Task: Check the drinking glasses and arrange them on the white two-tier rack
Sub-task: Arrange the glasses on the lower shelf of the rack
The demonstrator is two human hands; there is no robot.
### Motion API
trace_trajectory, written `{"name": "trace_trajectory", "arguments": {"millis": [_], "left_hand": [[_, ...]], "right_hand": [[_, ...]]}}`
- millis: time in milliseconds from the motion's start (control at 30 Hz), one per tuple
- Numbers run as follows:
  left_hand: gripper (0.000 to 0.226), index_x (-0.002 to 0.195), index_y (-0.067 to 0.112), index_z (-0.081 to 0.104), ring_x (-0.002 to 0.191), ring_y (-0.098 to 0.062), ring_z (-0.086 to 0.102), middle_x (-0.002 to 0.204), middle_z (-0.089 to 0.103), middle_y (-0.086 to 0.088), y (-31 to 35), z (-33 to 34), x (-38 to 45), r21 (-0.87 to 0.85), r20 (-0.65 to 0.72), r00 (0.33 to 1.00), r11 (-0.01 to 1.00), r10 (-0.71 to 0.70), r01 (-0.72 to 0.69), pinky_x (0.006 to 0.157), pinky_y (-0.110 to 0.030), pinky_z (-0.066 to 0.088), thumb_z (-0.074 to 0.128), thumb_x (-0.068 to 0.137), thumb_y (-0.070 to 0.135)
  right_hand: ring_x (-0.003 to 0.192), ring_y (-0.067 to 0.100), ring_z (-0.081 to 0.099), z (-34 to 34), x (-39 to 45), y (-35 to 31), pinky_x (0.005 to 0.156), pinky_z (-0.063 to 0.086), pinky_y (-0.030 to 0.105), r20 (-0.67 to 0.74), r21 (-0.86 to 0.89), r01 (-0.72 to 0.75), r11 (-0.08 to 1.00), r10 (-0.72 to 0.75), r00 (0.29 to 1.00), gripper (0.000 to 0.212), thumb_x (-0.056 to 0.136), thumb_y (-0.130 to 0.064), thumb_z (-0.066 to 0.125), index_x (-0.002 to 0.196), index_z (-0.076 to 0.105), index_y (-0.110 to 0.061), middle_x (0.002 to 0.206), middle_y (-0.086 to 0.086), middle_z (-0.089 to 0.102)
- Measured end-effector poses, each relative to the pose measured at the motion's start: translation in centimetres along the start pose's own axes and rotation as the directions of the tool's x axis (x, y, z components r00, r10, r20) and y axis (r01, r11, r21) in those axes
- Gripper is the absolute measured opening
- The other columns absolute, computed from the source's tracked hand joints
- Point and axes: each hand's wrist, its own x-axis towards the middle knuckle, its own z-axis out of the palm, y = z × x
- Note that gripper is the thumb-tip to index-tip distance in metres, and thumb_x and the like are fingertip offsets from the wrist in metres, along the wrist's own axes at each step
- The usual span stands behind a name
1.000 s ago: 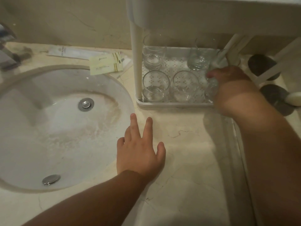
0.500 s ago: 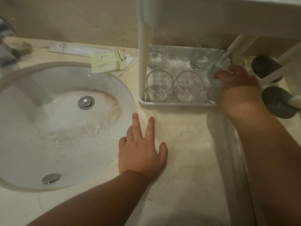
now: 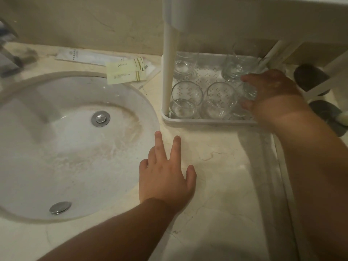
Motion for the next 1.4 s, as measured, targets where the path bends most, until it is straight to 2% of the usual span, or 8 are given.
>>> {"name": "trace_trajectory", "arguments": {"millis": [133, 267, 500, 733, 867, 1000, 1100, 1400], "left_hand": [[0.074, 0.156, 0.03, 0.014, 0.138, -0.033, 0.039, 0.166, 0.006, -0.016, 0.0, 0.0, 0.0, -0.01, 0.002, 1.0, 1.0, 0.001, -0.001, 0.105, -0.052, 0.039, 0.029, 0.089, 0.06], [0.074, 0.156, 0.029, 0.016, 0.136, -0.033, 0.04, 0.165, 0.007, -0.017, 0.0, -0.1, 0.0, -0.007, 0.0, 1.0, 1.0, 0.006, -0.006, 0.103, -0.051, 0.039, 0.03, 0.089, 0.059], [0.074, 0.155, 0.028, 0.019, 0.132, -0.034, 0.044, 0.164, 0.011, -0.018, 0.0, -0.2, -0.1, -0.008, -0.009, 1.0, 1.0, 0.004, -0.004, 0.1, -0.051, 0.042, 0.032, 0.089, 0.058], [0.073, 0.155, 0.027, 0.022, 0.131, -0.035, 0.046, 0.164, 0.015, -0.02, 0.0, -0.3, -0.1, -0.011, -0.013, 1.0, 1.0, 0.004, -0.004, 0.098, -0.051, 0.043, 0.034, 0.089, 0.058], [0.073, 0.154, 0.027, 0.023, 0.13, -0.034, 0.047, 0.163, 0.016, -0.02, 0.1, -0.3, 0.0, -0.021, -0.014, 1.0, 1.0, 0.003, -0.003, 0.098, -0.051, 0.044, 0.036, 0.089, 0.057], [0.073, 0.154, 0.026, 0.026, 0.127, -0.034, 0.048, 0.162, 0.019, -0.021, 0.1, -0.3, 0.0, -0.02, -0.019, 1.0, 1.0, 0.007, -0.008, 0.093, -0.049, 0.045, 0.038, 0.088, 0.056], [0.073, 0.154, 0.027, 0.026, 0.127, -0.034, 0.048, 0.162, 0.019, -0.021, 0.0, -0.3, 0.0, -0.024, -0.018, 1.0, 1.0, 0.005, -0.006, 0.094, -0.05, 0.045, 0.038, 0.088, 0.056], [0.073, 0.153, 0.027, 0.027, 0.127, -0.033, 0.049, 0.162, 0.019, -0.02, 0.1, -0.4, 0.0, -0.031, -0.021, 1.0, 1.0, -0.001, 0.0, 0.094, -0.05, 0.047, 0.039, 0.088, 0.057]], "right_hand": [[0.134, 0.037, 0.037, -0.2, 0.2, -0.2, 0.108, 0.039, 0.04, 0.044, -0.002, 0.026, 1.0, -0.026, 0.999, 0.084, 0.081, 0.007, 0.059, 0.149, 0.035, -0.036, 0.144, 0.015, 0.034], [0.133, 0.038, 0.038, -0.4, 1.1, -0.5, 0.107, 0.04, 0.043, 0.034, -0.058, 0.063, 0.996, -0.061, 0.998, 0.084, 0.082, 0.007, 0.056, 0.148, 0.033, -0.039, 0.143, 0.015, 0.033], [0.129, 0.035, 0.045, -0.9, 3.4, -0.7, 0.097, 0.044, 0.037, 0.02, -0.104, 0.122, 0.987, -0.121, 0.992, 0.086, 0.081, 0.011, 0.057, 0.145, 0.036, -0.042, 0.142, 0.012, 0.039], [0.125, 0.035, 0.049, -1.0, 4.9, -0.7, 0.097, 0.045, 0.037, 0.03, -0.093, 0.194, 0.977, -0.192, 0.981, 0.081, 0.075, 0.001, 0.073, 0.141, 0.04, -0.033, 0.141, 0.012, 0.047], [0.114, 0.039, 0.053, -1.0, 5.8, -1.3, 0.092, 0.046, 0.041, 0.054, -0.09, 0.266, 0.96, -0.262, 0.964, 0.072, 0.077, -0.006, 0.074, 0.14, 0.041, -0.021, 0.128, 0.018, 0.053], [0.133, 0.032, 0.043, -1.2, 6.2, -1.7, 0.108, 0.039, 0.039, 0.027, -0.011, 0.239, 0.971, -0.238, 0.971, 0.072, 0.083, -0.003, 0.065, 0.144, 0.041, -0.03, 0.145, 0.008, 0.044], [0.139, 0.027, 0.037, -1.5, 6.2, -2.0, 0.113, 0.032, 0.036, 0.021, 0.021, 0.248, 0.968, -0.249, 0.968, 0.07, 0.085, -0.004, 0.061, 0.146, 0.041, -0.033, 0.149, 0.002, 0.042], [0.117, 0.031, 0.056, -1.7, 6.9, -3.8, 0.094, 0.042, 0.032, -0.012, 0.074, 0.24, 0.968, -0.239, 0.971, 0.065, 0.08, -0.021, 0.074, 0.14, 0.049, -0.027, 0.126, 0.007, 0.062]]}}
